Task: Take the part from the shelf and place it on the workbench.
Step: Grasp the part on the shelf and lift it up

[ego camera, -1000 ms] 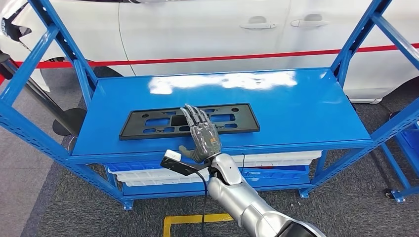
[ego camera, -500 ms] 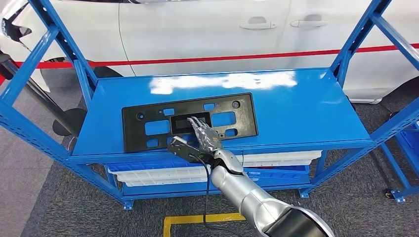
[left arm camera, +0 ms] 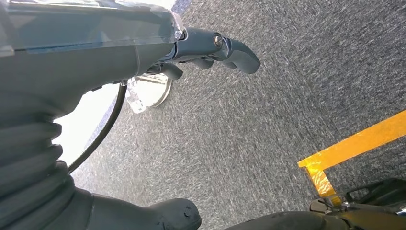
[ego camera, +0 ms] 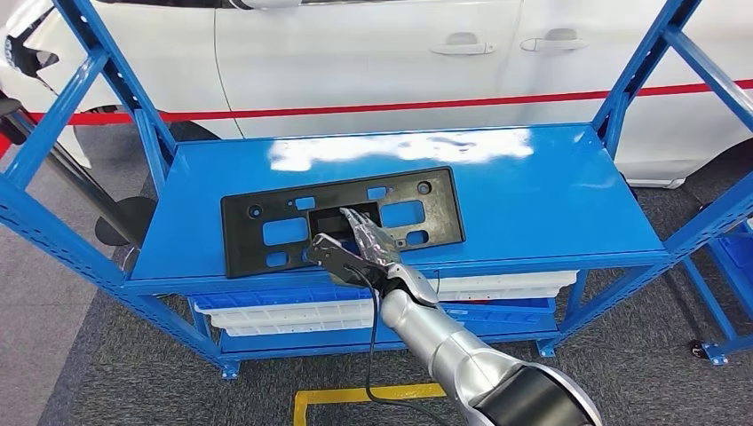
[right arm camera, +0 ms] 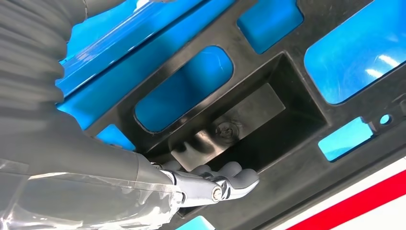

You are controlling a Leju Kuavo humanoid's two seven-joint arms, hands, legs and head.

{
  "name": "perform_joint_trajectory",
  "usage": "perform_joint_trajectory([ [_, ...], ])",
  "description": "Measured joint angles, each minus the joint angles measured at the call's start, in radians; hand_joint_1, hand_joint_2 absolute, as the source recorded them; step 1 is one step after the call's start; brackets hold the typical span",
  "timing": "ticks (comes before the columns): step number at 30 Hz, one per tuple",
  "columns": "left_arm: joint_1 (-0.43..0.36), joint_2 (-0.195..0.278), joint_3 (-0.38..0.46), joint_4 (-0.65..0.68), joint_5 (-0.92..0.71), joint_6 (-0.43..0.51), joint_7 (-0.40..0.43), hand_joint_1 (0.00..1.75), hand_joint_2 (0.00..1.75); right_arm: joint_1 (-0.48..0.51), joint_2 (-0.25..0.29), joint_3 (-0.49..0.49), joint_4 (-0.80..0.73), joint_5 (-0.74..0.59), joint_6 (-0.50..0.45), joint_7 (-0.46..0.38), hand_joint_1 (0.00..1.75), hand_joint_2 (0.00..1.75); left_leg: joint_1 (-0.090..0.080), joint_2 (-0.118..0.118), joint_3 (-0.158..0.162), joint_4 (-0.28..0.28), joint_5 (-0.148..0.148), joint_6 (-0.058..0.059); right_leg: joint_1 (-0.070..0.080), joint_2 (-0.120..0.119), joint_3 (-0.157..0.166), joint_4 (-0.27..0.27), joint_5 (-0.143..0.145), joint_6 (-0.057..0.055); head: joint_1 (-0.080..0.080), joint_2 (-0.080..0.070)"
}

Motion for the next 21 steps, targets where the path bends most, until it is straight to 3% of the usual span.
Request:
perform_joint_trajectory([
  [9, 0.000, 0.000, 0.001, 0.000, -0.003, 0.007, -0.003, 0.00, 1.75, -0.003, 0.005, -0.004, 0.006, -0.001, -0.003, -0.012, 0.00, 1.75, 0.000, 0.000, 0.000, 0.000, 0.000, 0.000, 0.001, 0.000, 0.000, 0.000, 0.000, 0.000, 0.000, 0.000],
  [15, 0.001, 0.000, 0.010, 0.000, -0.008, 0.012, -0.009, 0.00, 1.75, -0.001, 0.015, 0.011, -0.008, 0.037, -0.068, -0.072, 0.00, 1.75, 0.000, 0.000, -0.001, 0.000, 0.000, 0.000, 0.001, 0.000, -0.001, 0.000, 0.000, 0.000, 0.000, 0.000],
  [21, 0.002, -0.002, 0.023, 0.000, -0.005, 0.012, -0.021, 0.00, 1.75, 0.002, 0.032, 0.046, -0.080, 0.038, -0.039, -0.096, 0.00, 1.75, 0.000, 0.000, -0.001, 0.000, 0.000, 0.000, 0.001, 0.000, -0.002, 0.000, 0.000, 0.000, 0.000, 0.000],
])
